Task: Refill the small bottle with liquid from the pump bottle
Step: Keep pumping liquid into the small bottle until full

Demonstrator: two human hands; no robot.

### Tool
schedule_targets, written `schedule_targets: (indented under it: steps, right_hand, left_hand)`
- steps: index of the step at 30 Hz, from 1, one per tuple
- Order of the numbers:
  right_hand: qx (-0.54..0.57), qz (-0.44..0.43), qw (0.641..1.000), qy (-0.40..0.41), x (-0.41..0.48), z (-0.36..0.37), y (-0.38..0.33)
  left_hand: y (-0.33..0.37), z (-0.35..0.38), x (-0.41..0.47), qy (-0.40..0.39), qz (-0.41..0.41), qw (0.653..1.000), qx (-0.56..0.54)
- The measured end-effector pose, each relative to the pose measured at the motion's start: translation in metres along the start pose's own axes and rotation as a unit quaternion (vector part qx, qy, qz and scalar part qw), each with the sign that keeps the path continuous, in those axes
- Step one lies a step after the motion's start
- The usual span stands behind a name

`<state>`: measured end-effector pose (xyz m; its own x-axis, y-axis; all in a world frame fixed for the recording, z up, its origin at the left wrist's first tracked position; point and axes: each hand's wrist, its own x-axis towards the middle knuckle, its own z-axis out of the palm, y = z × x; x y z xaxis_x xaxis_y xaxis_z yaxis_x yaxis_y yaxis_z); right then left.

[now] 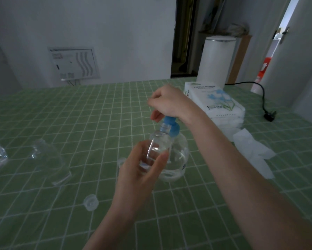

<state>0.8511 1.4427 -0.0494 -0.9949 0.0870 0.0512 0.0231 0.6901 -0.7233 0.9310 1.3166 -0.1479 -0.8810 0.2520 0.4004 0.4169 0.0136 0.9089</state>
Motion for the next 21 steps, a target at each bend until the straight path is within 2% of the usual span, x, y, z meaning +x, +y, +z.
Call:
schedule_targets:
  steps: [6,11,15,21]
  right_hand:
    - [0.157,0.025,0.987,-0.023,-0.004,-0.006,-0.002]
    - [0.243,0.053,0.968,-0.034,-0.007,-0.008,-0.006]
    - [0.254,0.053,0.965,-0.026,-0.011,-0.016,-0.011]
    - [0.209,-0.033,0.977,0.014,-0.027,-0.025,-0.019]
  left_hand:
    - [-0.006,-0.005,0.002,0.005,-0.010,1.000,0.007]
    - [-0.008,-0.005,0.003,-0.008,-0.020,1.000,0.011]
    - [-0.005,-0.006,0.003,-0.022,-0.035,0.999,-0.004]
    - [0.010,-0.012,0.000,-0.028,-0.048,0.998,-0.023]
